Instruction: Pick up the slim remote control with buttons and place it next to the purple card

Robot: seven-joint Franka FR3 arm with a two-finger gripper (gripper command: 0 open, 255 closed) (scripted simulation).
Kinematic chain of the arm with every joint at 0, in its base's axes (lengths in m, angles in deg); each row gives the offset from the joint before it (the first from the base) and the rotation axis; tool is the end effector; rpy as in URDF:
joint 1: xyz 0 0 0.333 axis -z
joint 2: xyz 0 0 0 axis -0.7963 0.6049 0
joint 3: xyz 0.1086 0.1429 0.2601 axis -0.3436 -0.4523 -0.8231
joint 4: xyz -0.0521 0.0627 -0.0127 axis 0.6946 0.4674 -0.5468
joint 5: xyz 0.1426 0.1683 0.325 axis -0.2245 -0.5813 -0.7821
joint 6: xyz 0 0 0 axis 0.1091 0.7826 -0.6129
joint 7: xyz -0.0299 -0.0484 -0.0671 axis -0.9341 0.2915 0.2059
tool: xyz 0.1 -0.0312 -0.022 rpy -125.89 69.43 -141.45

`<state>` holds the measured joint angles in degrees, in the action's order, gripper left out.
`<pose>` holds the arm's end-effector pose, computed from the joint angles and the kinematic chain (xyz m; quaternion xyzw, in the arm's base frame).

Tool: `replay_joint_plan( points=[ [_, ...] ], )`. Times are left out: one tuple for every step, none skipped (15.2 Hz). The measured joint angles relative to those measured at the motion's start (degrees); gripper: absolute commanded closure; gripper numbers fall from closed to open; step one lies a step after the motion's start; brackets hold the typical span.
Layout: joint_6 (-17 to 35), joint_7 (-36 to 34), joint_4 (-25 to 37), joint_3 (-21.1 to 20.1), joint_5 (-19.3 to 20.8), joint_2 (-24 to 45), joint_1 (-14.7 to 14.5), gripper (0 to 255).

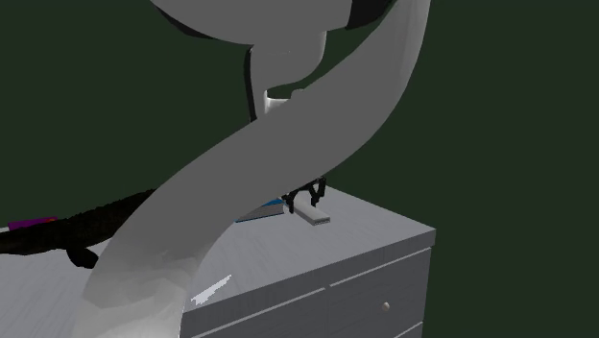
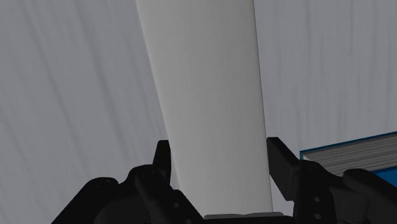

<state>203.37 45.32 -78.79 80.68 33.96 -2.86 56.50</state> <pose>0.6871 -0.1068 0.3259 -0.9947 -0.1021 0.0003 0.0095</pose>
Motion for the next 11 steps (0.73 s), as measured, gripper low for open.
replay_joint_plan(
  points=[
    [0.01,-0.01,-0.01,0.00,0.01,-0.01,-0.01,255],
    [0.07,-0.02,-0.06,0.01,0.01,-0.03,-0.01,255],
    [0.10,-0.02,-0.09,0.01,0.02,-0.05,-0.02,255],
    [0.08,-0.03,-0.07,0.01,0.02,-0.04,-0.02,255],
    [0.04,-0.04,-0.02,0.01,0.02,-0.01,-0.02,255],
    [0.00,-0.05,0.01,0.02,0.03,0.00,-0.02,255],
    [-0.01,-0.05,0.02,0.02,0.02,0.01,-0.02,255],
    [-0.09,-0.01,0.06,0.01,0.01,0.00,0.00,255],
    [-0.43,-0.04,0.15,0.01,0.04,-0.17,-0.02,255],
    [-0.93,0.03,0.32,0.04,0.06,-0.46,0.03,255],
    [-1.54,0.02,0.87,0.06,0.09,-0.52,0.07,255]
  ],
)
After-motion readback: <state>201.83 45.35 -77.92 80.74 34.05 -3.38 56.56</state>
